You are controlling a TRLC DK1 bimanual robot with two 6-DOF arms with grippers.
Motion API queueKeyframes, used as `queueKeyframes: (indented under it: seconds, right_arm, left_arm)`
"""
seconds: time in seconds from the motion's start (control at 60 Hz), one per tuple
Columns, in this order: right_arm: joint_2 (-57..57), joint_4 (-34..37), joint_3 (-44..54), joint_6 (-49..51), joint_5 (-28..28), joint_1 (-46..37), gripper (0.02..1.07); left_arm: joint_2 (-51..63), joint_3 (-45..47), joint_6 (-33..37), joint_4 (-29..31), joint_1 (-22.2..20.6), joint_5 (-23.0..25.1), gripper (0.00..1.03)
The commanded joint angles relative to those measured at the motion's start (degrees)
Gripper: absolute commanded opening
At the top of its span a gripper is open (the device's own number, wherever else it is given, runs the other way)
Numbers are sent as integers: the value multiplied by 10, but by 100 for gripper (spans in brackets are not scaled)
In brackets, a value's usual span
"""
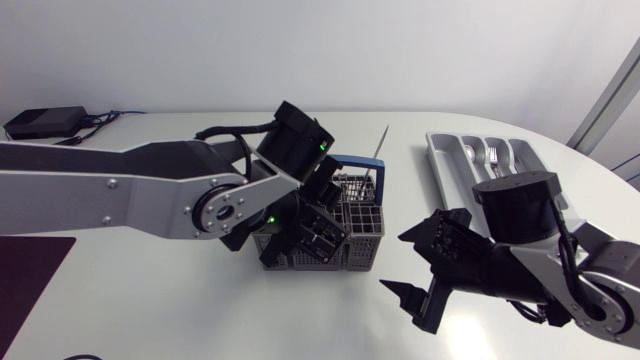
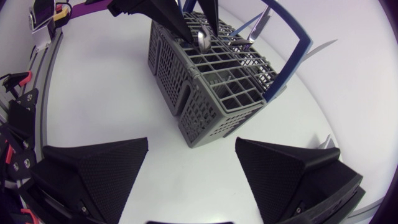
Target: Unload the cutlery basket into the drawer organizer.
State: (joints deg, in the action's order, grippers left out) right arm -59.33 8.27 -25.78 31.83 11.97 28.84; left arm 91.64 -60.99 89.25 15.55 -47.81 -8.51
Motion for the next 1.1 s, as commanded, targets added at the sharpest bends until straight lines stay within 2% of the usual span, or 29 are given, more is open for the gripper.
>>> queueKeyframes:
  seconds: [0.0,0.083,0.45,1.083]
  right_arm:
    - [-5,-5,18,14,3,4,103]
    - [-6,-6,18,14,3,4,103]
    - [-8,-8,20,14,3,4,103]
    - [5,6,16,3,-6,34,103]
  left_arm:
    - [13,5,26,-10,-1,-6,40]
    - [14,5,26,-15,-1,-8,29]
    - [20,11,22,-17,-1,-25,15]
    - [-75,17,6,-11,0,-25,14]
